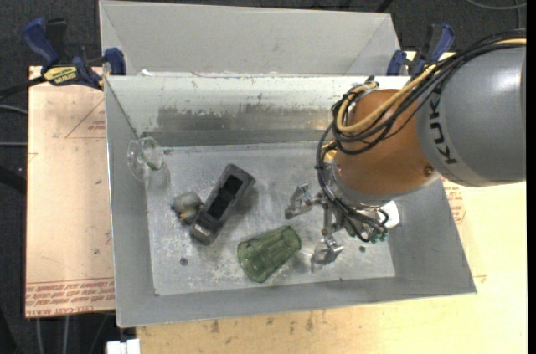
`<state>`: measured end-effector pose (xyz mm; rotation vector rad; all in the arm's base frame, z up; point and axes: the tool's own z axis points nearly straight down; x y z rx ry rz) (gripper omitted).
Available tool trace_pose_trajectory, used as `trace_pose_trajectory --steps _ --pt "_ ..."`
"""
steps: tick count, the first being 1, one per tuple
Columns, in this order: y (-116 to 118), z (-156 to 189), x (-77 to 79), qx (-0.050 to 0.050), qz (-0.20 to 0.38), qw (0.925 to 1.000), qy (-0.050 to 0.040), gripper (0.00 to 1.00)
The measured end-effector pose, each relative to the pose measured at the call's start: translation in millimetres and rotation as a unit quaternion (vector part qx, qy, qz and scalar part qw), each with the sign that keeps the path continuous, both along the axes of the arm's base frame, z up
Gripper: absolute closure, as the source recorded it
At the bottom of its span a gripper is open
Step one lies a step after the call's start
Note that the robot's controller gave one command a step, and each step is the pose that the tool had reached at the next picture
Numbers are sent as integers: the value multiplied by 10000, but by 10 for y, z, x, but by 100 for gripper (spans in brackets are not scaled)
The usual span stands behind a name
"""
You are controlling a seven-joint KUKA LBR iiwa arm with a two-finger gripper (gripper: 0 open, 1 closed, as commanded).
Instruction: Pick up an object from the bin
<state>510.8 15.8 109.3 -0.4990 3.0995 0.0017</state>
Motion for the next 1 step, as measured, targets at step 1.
trace_pose_trajectory --steps 1 --pt "657 -340 -93 -11 293 9996 -25 100"
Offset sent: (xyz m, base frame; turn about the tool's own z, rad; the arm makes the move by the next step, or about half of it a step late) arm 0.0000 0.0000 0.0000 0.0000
